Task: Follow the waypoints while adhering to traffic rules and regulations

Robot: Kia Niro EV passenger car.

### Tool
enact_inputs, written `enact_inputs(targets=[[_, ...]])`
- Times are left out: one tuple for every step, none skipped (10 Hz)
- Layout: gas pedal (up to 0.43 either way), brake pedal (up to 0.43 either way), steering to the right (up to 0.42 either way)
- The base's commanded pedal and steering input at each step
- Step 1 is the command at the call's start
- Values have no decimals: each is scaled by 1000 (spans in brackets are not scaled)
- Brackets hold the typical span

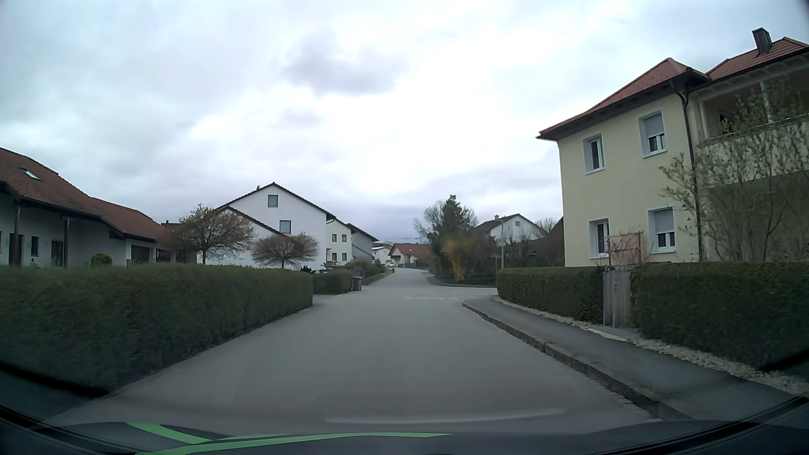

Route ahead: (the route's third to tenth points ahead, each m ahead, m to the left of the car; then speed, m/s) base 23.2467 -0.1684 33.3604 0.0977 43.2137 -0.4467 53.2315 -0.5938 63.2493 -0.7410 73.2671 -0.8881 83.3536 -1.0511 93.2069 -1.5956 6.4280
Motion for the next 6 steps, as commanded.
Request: enact_inputs(targets=[[110, 0, 5], [110, 0, 5], [110, 0, 5], [98, 0, 5], [98, 0, 5], [87, 0, 5]])
